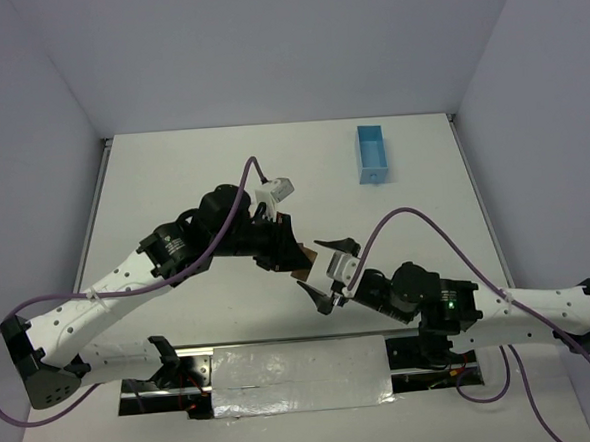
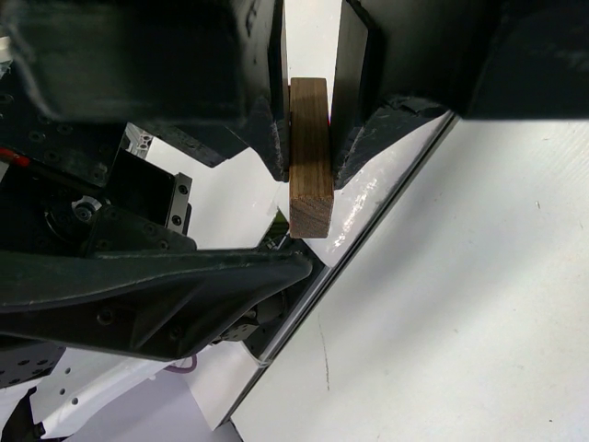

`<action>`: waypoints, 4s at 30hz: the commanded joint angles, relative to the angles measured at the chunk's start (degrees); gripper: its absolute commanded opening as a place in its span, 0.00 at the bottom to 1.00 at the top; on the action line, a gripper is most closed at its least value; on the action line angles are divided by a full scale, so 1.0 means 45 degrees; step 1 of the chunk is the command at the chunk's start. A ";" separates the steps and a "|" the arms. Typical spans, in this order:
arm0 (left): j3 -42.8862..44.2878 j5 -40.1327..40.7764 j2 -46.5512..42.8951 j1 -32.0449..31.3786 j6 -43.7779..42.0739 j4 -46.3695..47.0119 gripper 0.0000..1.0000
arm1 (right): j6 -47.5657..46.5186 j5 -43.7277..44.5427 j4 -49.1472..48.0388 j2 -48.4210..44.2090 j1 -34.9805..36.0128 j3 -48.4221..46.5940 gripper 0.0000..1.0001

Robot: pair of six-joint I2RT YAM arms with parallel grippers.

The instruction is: Build the wood block tower

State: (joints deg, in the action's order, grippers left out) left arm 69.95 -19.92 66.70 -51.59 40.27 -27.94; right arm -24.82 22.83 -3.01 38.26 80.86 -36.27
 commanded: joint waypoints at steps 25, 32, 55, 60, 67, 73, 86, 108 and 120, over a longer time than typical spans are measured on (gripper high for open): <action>0.0041 -0.0084 -0.0251 -0.0078 -0.0395 0.0487 0.00 | 0.0242 -0.0600 -0.0680 0.0130 -0.0313 -0.0201 0.73; 0.0099 -0.0143 -0.0290 -0.0078 -0.0317 0.0526 0.00 | 0.0301 -0.0600 -0.0855 0.0638 -0.0313 -0.0163 0.64; 0.0021 0.1494 -0.0524 -0.0078 0.0073 0.0254 0.56 | 0.1429 0.0240 -0.2419 0.0697 -0.0429 0.0521 0.02; 0.0391 0.4165 -0.0856 0.0000 0.0347 -0.0449 0.89 | 0.2272 0.0219 -0.2203 0.0989 -0.0508 0.0521 0.00; 0.1526 1.2982 -0.1615 0.0234 0.0640 -0.3280 0.99 | 0.6989 0.0120 -0.0007 0.3407 -0.3159 -0.0569 0.00; 0.0257 1.5866 -0.3218 0.0606 -0.0395 -0.4354 1.00 | 1.3246 0.1273 0.5744 0.7510 -0.5273 -0.4590 0.06; -0.3747 1.6362 -0.7829 0.0625 -0.0864 -0.3985 1.00 | 1.6764 0.2485 0.9218 1.2120 -0.5332 -0.8343 0.00; -0.4100 1.4974 -0.7028 0.0625 -0.1606 -0.3673 0.99 | 1.6218 0.1919 0.9457 1.4739 -0.6074 -1.0201 0.14; -0.4080 1.5033 -0.7126 0.0625 -0.1547 -0.3693 0.99 | 1.6531 0.1958 0.9379 1.5520 -0.6094 -1.0357 0.21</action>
State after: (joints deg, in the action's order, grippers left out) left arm 51.31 47.11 35.38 -48.93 34.44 -46.24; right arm 48.51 30.37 40.34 107.11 53.43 -80.93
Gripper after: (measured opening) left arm 0.994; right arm 0.677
